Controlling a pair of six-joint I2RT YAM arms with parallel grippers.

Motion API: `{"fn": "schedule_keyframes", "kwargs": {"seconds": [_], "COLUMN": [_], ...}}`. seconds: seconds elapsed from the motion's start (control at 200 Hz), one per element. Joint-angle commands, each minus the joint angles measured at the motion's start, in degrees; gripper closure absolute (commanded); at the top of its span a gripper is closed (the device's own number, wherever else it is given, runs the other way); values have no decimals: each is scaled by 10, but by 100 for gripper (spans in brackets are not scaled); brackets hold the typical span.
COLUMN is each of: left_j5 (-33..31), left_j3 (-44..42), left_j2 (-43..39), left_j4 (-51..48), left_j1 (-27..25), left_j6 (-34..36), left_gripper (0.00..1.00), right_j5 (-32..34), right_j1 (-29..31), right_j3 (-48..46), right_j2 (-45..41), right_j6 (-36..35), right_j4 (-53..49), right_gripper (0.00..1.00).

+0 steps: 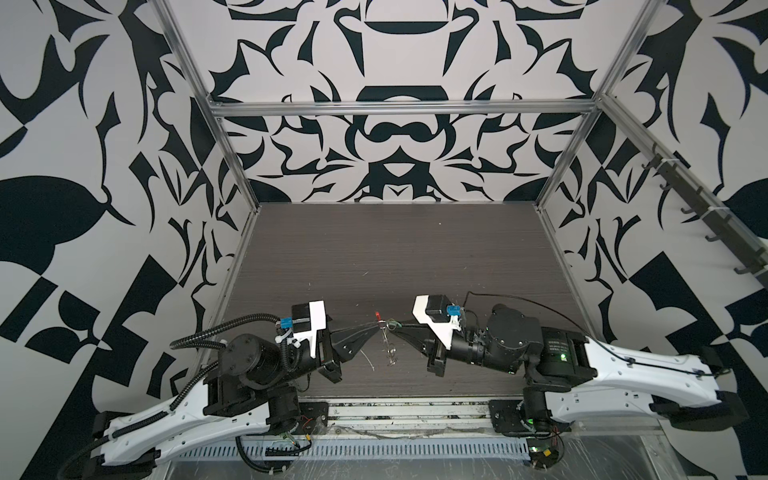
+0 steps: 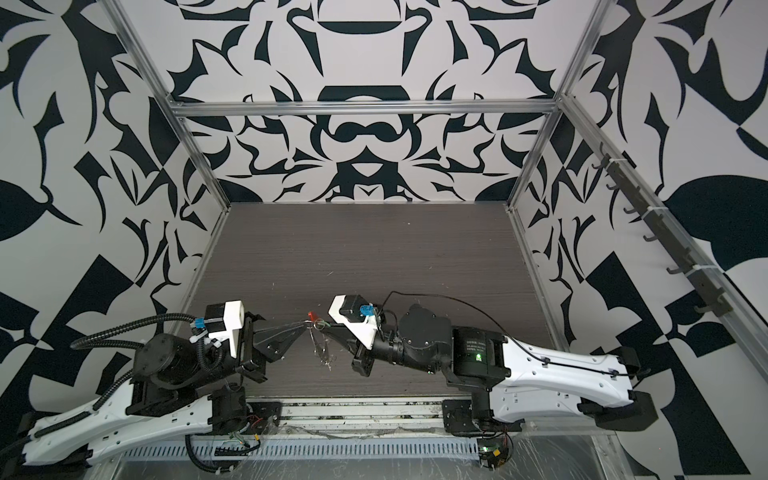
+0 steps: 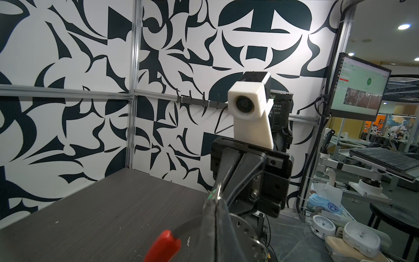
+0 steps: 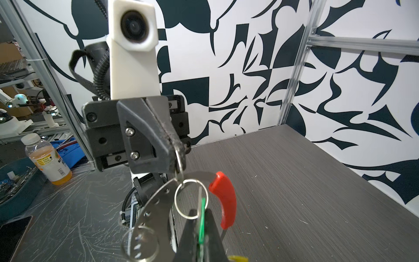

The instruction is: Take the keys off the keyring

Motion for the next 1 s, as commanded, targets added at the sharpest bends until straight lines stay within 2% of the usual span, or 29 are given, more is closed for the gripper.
{"fn": "schedule_keyframes", "kwargs": {"seconds": [0.0, 0.26, 0.445, 0.88, 0.995], "left_j5": [5, -4, -53, -78, -114], "left_j3": [-5, -6, -1, 6, 29], "left_j2": [-7, -9, -1, 14, 52], "left_j4": [20, 23, 27, 38, 18], "left_j1": [-1, -1, -1, -1, -1], "left_j6": [-5, -6, -13, -8, -3], "left_gripper": [100, 100, 100, 100, 100], "right_j5": [14, 19, 20, 42, 96], "right_j1": [4, 5, 8, 13, 13], "right_j3": [12, 22, 20, 9, 4], "right_j2": [-17, -20, -10, -5, -13], "right_j6": [4, 19, 31, 32, 30], "right_j4": [11, -4, -9, -22, -28], "right_gripper": [100, 100, 100, 100, 100]}}
